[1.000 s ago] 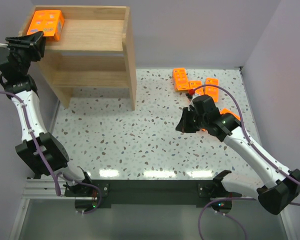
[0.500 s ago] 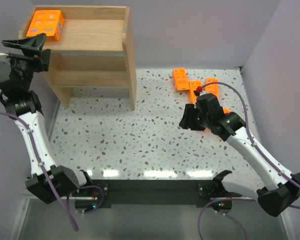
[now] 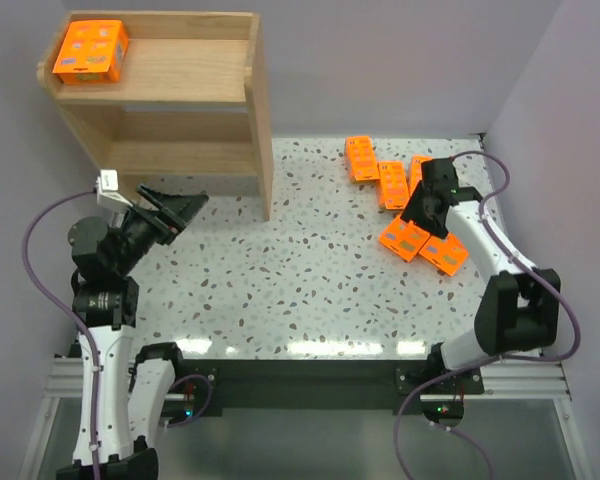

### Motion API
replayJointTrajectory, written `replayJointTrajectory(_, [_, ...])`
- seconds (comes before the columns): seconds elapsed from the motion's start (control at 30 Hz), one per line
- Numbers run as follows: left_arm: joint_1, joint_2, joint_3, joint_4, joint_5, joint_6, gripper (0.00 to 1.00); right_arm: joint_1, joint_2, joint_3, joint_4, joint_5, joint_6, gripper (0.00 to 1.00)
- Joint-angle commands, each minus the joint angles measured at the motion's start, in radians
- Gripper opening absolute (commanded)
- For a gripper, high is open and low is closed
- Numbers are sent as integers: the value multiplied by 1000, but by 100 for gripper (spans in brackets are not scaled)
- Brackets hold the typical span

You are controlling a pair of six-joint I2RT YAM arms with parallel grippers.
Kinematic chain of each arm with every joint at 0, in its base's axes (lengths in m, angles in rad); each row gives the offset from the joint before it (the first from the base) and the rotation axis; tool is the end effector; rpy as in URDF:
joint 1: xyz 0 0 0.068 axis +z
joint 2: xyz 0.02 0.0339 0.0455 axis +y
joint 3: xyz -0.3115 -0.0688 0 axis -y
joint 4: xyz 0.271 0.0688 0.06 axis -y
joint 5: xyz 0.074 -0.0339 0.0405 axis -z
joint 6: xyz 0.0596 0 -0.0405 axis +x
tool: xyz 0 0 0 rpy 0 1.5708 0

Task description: Place and organize the cleaning sponges onto the shelf

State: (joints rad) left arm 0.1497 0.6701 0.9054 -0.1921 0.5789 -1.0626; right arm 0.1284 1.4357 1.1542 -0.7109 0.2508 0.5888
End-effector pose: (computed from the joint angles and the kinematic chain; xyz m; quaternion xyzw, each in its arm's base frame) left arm 0.1524 -0.0100 0.4338 -0.2082 0.6622 -0.4823 0.5343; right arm 0.3263 0.0272 0.2942 0.2517 0.9177 -0.0129 0.3070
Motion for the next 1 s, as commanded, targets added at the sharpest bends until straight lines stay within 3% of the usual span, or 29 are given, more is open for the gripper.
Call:
replayJointTrajectory(0.0, [-24,-64,-94,-154,90,148,83,-33,128,70,131,94,0,66])
replayJointTrajectory(0.2, [-38,-202,-146,-323,105,231,83,-73,291,117,235,169,-14,63])
replayJointTrajectory(0.4, [-39,-274,-154,-385,114,240,83,-105,387,148,327,183,-69,62])
replayJointTrajectory(0.57, [-39,-287,-163,-431,113,263,83,-116,478,202,286,173,-87,62])
replayJointTrajectory(0.83, [-39,-288,-195,-444,88,297,82,-113,457,62,321,50,31,59])
replayJointTrajectory(0.97, [-39,-270,-210,-493,67,355,81,-89,352,-46,309,-37,141,58])
